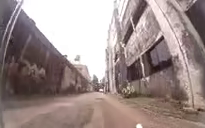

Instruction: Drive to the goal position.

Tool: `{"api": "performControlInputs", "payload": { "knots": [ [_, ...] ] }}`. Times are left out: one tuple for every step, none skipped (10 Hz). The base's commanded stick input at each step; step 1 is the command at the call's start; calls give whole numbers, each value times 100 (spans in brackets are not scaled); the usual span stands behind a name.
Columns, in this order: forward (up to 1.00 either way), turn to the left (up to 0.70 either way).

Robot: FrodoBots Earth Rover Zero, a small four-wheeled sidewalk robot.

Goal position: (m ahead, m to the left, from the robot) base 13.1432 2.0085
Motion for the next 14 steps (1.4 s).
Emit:
{"api": "performControlInputs", "payload": {
  "knots": [
    [78, 3],
    [78, 3],
    [78, 3],
    [78, 3],
    [78, 3],
    [78, 3],
    [78, 3],
    [78, 3],
    [78, 3],
    [78, 3],
    [78, 3],
    [78, 3],
    [78, 3],
    [78, 3]
  ]
}}
